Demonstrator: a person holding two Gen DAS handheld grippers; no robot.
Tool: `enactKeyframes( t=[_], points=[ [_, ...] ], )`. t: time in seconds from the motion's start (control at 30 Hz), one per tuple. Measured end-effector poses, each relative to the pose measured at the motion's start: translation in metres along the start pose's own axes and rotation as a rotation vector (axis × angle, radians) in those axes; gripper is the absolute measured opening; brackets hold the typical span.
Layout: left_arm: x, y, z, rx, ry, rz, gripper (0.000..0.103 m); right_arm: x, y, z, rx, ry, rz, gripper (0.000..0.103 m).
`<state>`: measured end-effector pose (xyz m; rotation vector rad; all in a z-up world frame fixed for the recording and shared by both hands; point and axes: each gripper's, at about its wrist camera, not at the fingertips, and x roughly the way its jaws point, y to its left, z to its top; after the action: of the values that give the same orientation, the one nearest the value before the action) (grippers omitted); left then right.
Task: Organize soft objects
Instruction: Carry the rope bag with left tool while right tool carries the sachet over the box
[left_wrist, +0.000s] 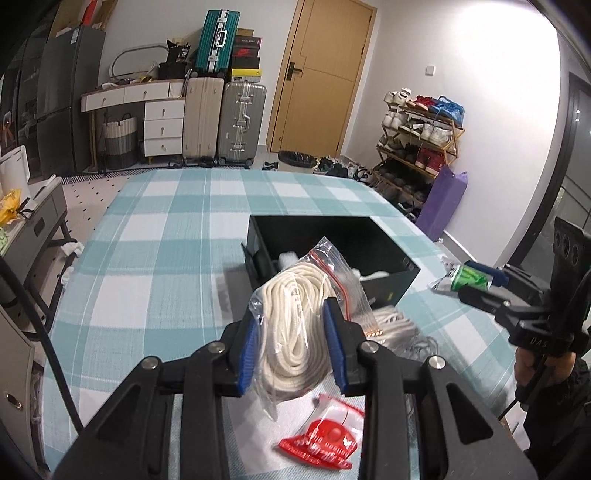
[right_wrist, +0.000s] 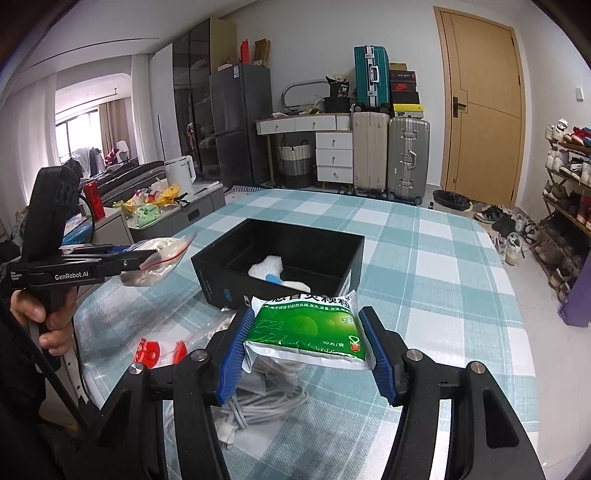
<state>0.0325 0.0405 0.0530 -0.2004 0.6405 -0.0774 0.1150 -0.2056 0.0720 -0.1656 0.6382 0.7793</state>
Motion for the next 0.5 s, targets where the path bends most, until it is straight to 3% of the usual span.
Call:
enactKeyframes(
  t=[0.5],
  points=[
    [0.028, -0.02, 0.031, 0.023, -0.026, 0.003, 0.031, 0.021, 0.005, 0.024, -0.005, -0.015, 0.007, 0.059]
  ],
)
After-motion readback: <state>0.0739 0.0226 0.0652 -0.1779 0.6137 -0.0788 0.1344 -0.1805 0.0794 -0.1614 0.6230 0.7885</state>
